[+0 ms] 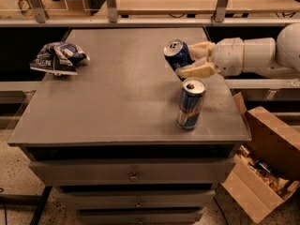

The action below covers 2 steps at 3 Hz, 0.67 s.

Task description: Place pepsi can upright

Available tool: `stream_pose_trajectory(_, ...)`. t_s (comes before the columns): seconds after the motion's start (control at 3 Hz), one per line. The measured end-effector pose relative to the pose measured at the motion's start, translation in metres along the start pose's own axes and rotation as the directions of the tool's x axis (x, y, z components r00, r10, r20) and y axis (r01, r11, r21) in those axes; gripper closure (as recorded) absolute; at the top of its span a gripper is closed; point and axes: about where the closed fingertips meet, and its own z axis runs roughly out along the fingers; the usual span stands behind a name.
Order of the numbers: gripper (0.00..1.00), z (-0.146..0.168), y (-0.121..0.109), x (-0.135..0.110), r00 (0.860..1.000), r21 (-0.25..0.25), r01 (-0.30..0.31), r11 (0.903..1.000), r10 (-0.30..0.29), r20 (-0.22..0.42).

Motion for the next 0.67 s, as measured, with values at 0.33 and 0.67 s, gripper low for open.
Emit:
stream_pose_trajectory(0.33, 1.00, -0.0029, 0.0003, -0.0006, 1.000, 0.009, -0.003, 1.0000, 0.003, 0.009)
stream_pose_trajectory(0.67, 1.00, -0.0037, -0.0009, -0.0020, 0.997, 0.023, -0.033, 0.9992, 0.031, 0.069)
